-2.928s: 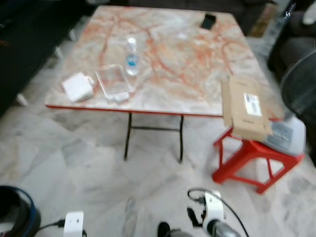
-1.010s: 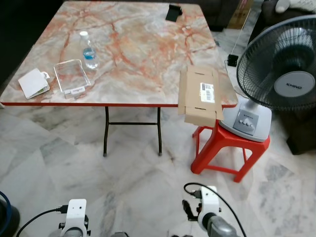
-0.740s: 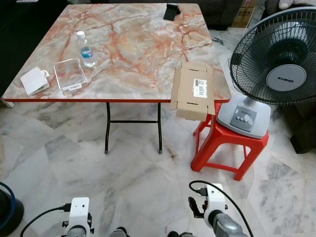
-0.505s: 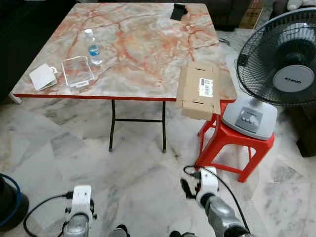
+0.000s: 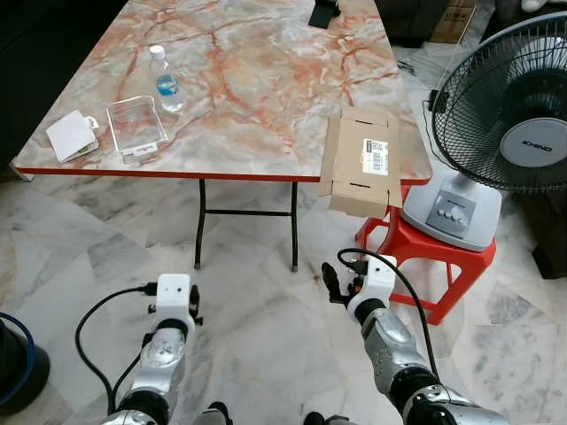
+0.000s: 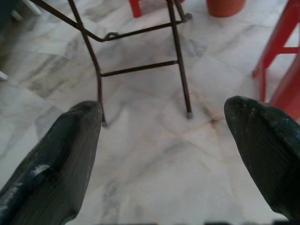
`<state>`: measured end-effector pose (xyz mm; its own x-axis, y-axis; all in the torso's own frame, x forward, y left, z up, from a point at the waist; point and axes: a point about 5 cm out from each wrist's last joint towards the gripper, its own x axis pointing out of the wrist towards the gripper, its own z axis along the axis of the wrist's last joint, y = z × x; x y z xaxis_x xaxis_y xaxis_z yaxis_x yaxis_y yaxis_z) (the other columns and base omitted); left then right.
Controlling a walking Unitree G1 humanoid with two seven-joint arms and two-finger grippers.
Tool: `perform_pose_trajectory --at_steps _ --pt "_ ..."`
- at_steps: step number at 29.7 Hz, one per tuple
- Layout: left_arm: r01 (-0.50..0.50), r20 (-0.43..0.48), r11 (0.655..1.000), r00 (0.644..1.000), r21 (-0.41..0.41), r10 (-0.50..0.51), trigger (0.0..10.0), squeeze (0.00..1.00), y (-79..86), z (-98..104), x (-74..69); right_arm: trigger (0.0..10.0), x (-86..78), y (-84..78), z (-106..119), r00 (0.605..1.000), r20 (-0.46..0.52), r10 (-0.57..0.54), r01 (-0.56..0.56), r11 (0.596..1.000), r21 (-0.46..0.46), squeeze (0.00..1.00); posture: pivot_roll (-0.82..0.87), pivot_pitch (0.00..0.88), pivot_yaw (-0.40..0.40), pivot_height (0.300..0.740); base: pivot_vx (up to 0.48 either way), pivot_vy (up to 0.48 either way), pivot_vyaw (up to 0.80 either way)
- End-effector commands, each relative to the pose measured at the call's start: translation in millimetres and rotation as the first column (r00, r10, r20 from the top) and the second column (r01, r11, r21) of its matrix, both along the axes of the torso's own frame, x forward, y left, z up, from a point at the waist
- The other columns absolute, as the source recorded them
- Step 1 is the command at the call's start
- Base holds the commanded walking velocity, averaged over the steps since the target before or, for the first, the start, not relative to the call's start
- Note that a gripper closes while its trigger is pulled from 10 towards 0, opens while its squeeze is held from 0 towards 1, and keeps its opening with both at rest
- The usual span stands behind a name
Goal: Picking trash to rubbish bin
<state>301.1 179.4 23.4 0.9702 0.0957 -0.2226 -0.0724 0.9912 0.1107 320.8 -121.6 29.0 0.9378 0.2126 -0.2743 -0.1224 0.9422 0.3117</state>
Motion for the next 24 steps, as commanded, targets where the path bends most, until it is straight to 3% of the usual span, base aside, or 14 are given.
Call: perform_pose_trajectory --at_steps 1,12,19,20,23,24 --pt "0.024 0.010 1.000 1.000 -0.008 -0.024 10.0 0.00 -5.1 2.4 2.2 10.0 4.4 1.8 7.3 0.999 0.040 -0.006 0.005 1.000 0.022 1.00 0.11 0.166 -0.013 0.740 0.000 0.000 0.00" --pt "0.068 0.062 0.997 0.996 -0.033 -0.066 10.0 0.00 -21.0 14.6 12.1 10.0 15.7 7.2 23.9 0.995 0.100 -0.018 0.010 0.996 0.087 1.00 0.11 0.151 -0.009 0.740 0.000 0.000 0.00" --pt "0.116 0.126 0.991 0.986 -0.067 -0.107 10.0 0.00 -40.4 28.8 20.4 10.0 26.7 11.2 42.9 0.985 0.172 -0.032 0.011 0.992 0.123 1.00 0.11 0.139 -0.008 0.740 0.000 0.000 0.00" --pt "0.125 0.139 0.989 0.984 -0.076 -0.114 10.0 0.00 -44.4 31.8 21.9 10.0 27.7 11.3 44.6 0.983 0.177 -0.039 0.016 0.991 0.129 0.00 0.11 0.139 -0.007 0.740 0.000 0.000 0.00" --pt "0.141 0.155 0.986 0.980 -0.085 -0.127 10.0 0.00 -48.6 35.6 23.6 10.0 28.9 9.8 45.7 0.983 0.163 -0.081 0.047 0.979 0.200 0.00 0.11 0.139 -0.006 0.740 0.000 0.000 0.00" --pt "0.153 0.163 0.984 0.977 -0.088 -0.137 10.0 0.00 -50.7 37.8 24.5 10.0 30.2 7.3 45.9 0.983 0.140 -0.122 0.081 0.961 0.265 0.00 0.11 0.139 -0.006 0.740 0.000 0.000 0.00"
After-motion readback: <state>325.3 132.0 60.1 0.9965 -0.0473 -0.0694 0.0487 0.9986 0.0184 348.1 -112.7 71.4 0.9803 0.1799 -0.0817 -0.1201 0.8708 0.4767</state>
